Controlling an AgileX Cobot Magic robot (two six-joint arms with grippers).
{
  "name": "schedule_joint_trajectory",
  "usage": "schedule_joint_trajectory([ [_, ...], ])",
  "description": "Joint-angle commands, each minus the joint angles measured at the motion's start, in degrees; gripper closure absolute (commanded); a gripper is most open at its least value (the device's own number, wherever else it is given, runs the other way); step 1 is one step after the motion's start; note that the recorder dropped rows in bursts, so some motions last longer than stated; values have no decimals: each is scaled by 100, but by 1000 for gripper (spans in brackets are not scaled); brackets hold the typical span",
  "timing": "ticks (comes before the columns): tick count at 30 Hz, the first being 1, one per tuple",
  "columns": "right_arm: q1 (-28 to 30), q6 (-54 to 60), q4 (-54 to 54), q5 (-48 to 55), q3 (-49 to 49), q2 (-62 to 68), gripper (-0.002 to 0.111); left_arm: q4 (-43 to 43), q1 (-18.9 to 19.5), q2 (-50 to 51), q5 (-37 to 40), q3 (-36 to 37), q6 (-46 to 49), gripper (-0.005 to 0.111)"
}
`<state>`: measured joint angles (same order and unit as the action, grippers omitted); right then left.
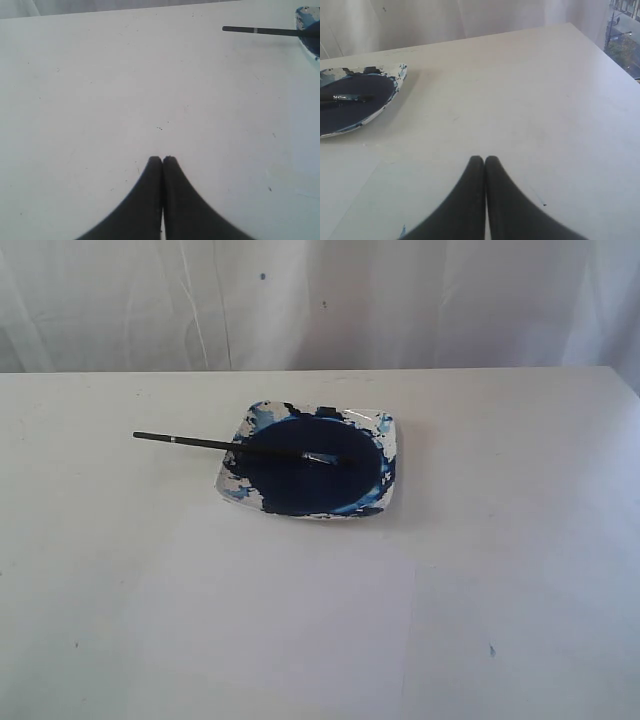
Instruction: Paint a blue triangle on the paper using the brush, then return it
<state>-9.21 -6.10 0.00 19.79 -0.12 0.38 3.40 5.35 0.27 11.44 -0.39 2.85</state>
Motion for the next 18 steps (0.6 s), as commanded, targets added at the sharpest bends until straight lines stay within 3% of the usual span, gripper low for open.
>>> schedule_joint_trajectory([
  [1, 15, -6, 0, -16, 12, -38, 108, 23, -25, -27, -26, 39, 10, 107],
  [13, 15, -6, 0, -16, 12, -38, 108, 23, -25, -27, -116, 39, 8, 107],
  [18, 15, -6, 0, -16, 12, -38, 108, 23, -25, -27, -1279, 39, -79, 107],
])
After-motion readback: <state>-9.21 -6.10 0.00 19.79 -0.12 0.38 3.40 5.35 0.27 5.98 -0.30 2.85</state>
